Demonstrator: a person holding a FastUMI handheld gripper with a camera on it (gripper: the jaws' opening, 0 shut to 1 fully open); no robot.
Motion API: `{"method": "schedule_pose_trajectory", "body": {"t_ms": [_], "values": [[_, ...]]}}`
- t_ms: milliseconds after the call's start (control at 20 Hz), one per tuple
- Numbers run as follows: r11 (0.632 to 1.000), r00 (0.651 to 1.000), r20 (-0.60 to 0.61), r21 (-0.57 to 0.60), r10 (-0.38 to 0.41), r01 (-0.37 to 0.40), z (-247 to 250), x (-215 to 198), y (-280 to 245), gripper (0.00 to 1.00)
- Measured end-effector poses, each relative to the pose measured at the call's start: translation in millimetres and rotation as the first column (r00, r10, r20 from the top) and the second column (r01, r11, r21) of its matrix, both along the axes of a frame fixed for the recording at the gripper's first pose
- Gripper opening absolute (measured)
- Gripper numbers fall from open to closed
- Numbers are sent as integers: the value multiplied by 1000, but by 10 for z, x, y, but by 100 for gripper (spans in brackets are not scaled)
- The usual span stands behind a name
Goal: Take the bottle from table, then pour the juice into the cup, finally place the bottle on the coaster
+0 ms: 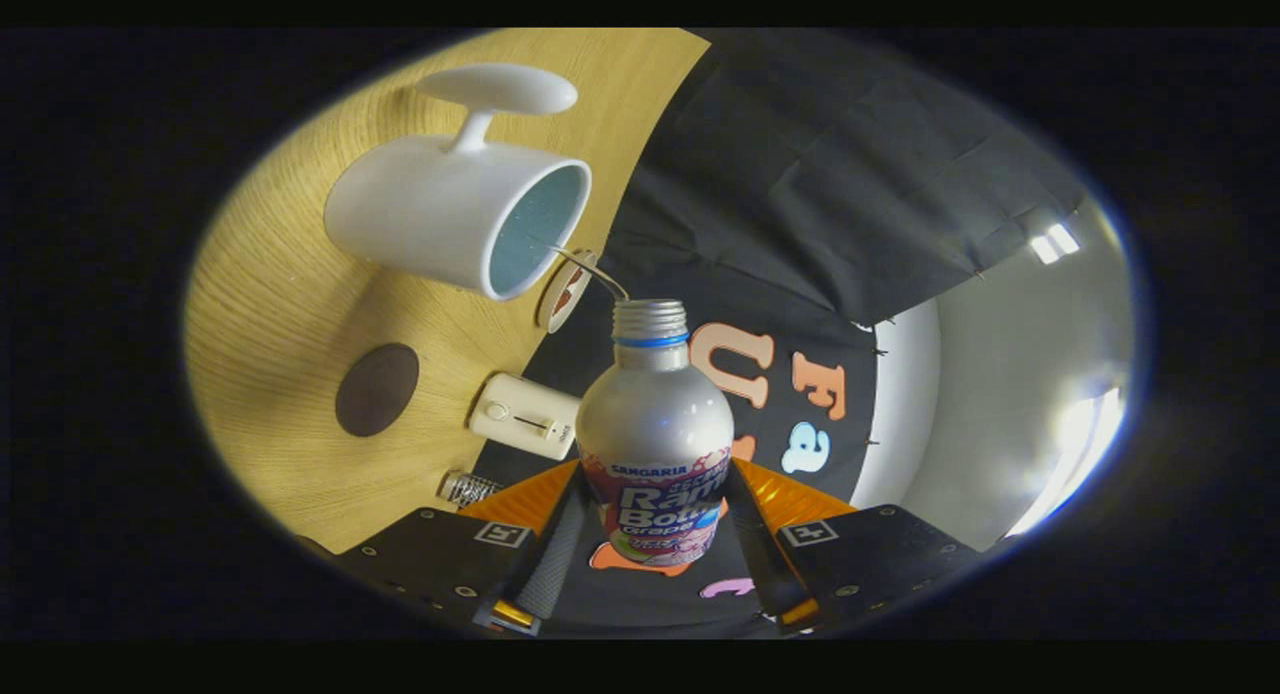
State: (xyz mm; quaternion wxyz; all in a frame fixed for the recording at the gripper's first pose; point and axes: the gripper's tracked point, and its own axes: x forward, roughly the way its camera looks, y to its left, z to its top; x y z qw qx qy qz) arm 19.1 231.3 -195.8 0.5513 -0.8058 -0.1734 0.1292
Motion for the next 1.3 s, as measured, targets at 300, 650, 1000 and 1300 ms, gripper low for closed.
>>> {"method": "schedule_pose_trajectory", "body": {"t_ms": [300, 650, 1000, 1300], "values": [[1000, 1000, 21, -12, 15, -15, 48, 27, 14, 76], [999, 998, 40, -34, 38, -37, 106, 9, 61, 75], [996, 996, 61, -67, 63, -59, 90, 16, 97, 75], [993, 995, 62, -93, 83, -77, 26, -9, 125, 76]]}}
